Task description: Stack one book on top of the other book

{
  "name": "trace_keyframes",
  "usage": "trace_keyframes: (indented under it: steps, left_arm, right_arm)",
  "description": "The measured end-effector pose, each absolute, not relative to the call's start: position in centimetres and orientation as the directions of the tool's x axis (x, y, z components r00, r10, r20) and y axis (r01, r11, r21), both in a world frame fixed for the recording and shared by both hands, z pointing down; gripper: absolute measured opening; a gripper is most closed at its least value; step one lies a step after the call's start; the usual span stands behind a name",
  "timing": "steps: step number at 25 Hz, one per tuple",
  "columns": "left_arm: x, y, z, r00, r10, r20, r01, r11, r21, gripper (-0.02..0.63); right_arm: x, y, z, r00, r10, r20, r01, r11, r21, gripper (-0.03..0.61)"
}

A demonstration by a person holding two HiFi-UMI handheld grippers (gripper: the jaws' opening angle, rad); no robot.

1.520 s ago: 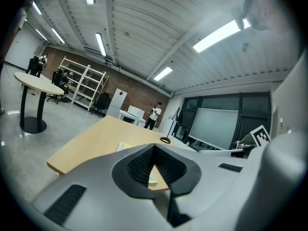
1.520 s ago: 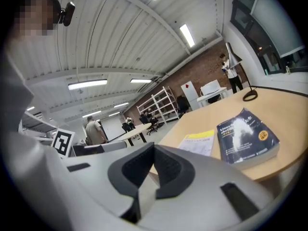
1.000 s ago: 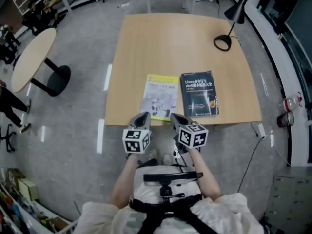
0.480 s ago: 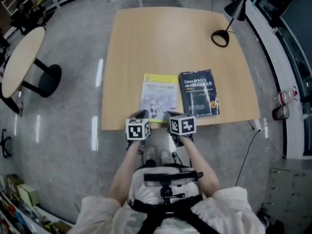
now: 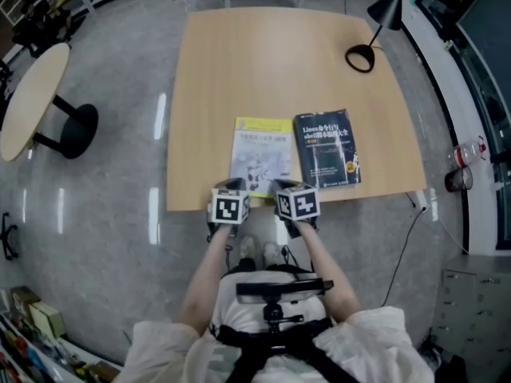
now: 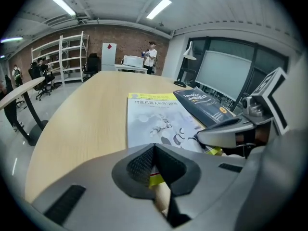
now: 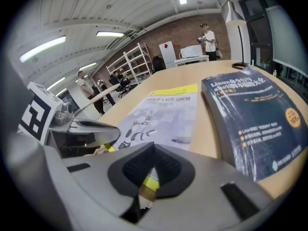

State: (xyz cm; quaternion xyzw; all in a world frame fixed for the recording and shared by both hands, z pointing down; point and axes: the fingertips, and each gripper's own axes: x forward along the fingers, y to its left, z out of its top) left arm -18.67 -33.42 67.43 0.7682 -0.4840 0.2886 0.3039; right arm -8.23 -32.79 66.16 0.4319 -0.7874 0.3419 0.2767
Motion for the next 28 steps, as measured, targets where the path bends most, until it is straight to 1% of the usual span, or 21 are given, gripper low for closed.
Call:
trace_keyframes:
  steps: [3,5,14,23,28]
  left_arm:
    - [-18.7,-33.1,67.5,0.358,-0.557,0.75,-0.916,-0.364,0.168,0.011]
    - [-18.7,-32.4,67.5,0.362,-0.543,0.758,-0.916,-0.36,0.179,0.011]
    - [-17.9,-27.9,67.6,0.423,-0.525,0.738,-0.901,-0.333,0.279,0.011]
    - [-17.3,-24.5,67.7,0.412,-0.519,0.749,-0.901,-0.356,0.248,0.012]
    - [-16.8,-22.9,67.8,0.42,-0.517,0.746,-0.9,-0.345,0.267,0.011]
  right_arm:
    - [-8.5,-32.5,66.2,-0.445,-0.478,0.758,-0.87,0.433,-0.237,0.0]
    - [-8.6,-32.0,66.2,-0.443,-0.461,0.769,-0.863,0.453,-0.226,0.0]
    - [-7.7,-28.8,66.3,-0.472,-0.458,0.753,-0.858,0.436,-0.272,0.0]
    - [-7.2,-25.8,66.3,-0.483,-0.453,0.749,-0.848,0.456,-0.271,0.0]
    - [-6.7,-24.4,66.4,-0.501,-0.44,0.745,-0.842,0.446,-0.302,0.0]
